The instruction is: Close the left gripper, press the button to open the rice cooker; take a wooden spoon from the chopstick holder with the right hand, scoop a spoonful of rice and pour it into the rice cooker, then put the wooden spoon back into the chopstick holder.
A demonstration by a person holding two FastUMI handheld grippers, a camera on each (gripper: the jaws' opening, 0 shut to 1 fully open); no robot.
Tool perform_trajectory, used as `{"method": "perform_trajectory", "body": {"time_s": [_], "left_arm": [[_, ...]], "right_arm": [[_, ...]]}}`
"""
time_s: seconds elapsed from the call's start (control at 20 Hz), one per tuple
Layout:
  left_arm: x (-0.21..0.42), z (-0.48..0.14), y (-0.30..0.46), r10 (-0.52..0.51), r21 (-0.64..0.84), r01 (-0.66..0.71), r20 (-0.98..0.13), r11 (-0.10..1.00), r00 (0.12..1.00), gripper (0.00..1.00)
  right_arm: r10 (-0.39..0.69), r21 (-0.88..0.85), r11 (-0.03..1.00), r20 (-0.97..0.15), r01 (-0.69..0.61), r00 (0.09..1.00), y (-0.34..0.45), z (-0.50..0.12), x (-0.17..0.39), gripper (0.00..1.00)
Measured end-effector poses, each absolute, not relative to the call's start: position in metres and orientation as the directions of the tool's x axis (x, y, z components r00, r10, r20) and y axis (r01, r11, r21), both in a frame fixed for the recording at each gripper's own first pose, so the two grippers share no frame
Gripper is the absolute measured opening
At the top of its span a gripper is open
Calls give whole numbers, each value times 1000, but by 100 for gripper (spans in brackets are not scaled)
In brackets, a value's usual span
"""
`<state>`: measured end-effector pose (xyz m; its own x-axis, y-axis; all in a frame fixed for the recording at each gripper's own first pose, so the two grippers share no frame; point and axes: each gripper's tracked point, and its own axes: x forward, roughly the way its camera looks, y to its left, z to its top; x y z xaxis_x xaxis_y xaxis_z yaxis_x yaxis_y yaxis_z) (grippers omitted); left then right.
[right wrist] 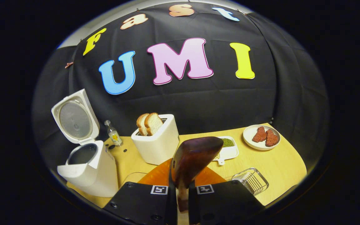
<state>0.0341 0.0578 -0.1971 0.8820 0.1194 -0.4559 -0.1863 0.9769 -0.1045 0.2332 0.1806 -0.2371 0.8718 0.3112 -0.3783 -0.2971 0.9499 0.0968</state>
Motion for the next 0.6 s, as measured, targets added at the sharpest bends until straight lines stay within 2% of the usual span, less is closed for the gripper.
{"method": "perform_trajectory", "body": {"time_s": [0.2, 0.4, 0.6], "left_arm": [[38, -215, 65, 69, -128, -147, -475, 981, 877, 96], [43, -225, 76, 34, -167, -132, -487, 977, 873, 96], [46, -225, 93, 36, -167, -131, -478, 977, 878, 96]], "right_arm": [[238, -5, 968, -285, -249, 929, 184, -243, 237, 18], [224, -47, 966, -335, -254, 915, 197, -279, 229, 18], [236, -50, 962, -340, -268, 910, 219, -286, 216, 18]]}}
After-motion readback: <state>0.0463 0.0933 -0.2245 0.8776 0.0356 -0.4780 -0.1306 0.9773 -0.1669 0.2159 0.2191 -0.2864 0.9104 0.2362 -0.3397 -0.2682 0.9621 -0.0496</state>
